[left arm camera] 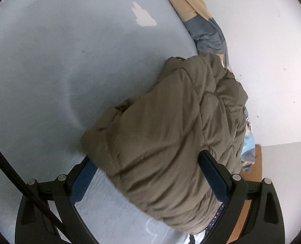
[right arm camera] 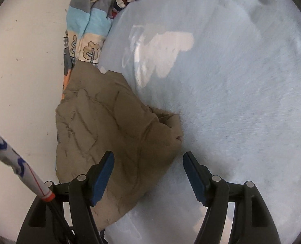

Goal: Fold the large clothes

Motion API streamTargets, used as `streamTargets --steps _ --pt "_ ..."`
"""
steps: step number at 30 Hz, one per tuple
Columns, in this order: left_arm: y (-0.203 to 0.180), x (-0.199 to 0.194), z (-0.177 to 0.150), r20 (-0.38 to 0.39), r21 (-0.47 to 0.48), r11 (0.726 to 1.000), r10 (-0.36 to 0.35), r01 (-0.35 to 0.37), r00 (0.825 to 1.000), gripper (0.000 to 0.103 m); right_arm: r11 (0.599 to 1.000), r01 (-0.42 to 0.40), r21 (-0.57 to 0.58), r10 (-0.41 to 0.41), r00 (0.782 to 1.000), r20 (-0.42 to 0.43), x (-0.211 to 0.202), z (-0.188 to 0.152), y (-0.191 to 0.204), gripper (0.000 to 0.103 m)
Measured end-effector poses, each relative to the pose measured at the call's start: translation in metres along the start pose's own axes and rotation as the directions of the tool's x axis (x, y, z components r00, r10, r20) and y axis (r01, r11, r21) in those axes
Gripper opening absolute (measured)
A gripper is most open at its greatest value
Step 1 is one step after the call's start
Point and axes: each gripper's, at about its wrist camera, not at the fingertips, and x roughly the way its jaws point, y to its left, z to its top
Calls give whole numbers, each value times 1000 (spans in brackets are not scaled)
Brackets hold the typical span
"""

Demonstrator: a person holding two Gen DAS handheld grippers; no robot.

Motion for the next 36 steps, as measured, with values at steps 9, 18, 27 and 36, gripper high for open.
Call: streamTargets --steps 9,18,27,36 --pt "-32 9 5 101 168 978 108 -124 989 68 994 58 -95 -54 998 38 27 3 25 51" --pt "-106 -9 -32 334 518 748 270 -415 903 41 774 348 -530 -233 933 273 6 -32 105 29" --pt "-122 -64 -65 377 606 673 225 -423 899 40 617 410 -672 -187 905 381 -49 -71 143 27" --pt "-78 -115 -129 362 626 661 223 -413 905 40 659 359 -661 -179 928 326 -110 -112 106 28"
